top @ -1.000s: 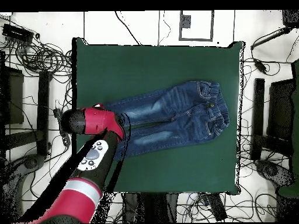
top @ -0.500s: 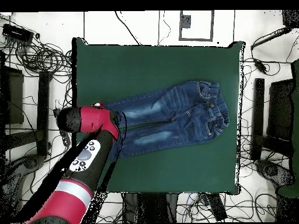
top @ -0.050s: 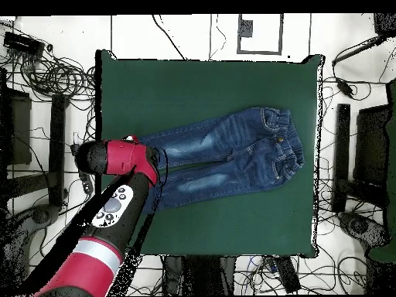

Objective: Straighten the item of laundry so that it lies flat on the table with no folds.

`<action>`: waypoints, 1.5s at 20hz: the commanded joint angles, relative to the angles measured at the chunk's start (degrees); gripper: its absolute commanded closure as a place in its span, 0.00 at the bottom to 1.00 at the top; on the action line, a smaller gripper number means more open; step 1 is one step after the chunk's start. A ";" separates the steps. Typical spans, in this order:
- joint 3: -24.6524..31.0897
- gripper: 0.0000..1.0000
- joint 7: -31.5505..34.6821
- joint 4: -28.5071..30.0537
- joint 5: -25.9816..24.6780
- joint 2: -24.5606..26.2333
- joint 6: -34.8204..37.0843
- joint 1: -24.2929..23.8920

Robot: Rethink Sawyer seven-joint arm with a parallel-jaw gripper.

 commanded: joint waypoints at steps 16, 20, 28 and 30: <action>15.03 1.00 -12.41 14.30 -13.97 -19.33 3.05 -16.33; 17.88 1.00 -13.83 14.60 -17.54 -19.93 2.16 -19.90; 22.25 1.00 -12.21 13.29 -24.50 -18.67 -0.55 -23.91; 23.36 1.00 -12.26 13.05 -26.12 -18.39 -1.38 -25.02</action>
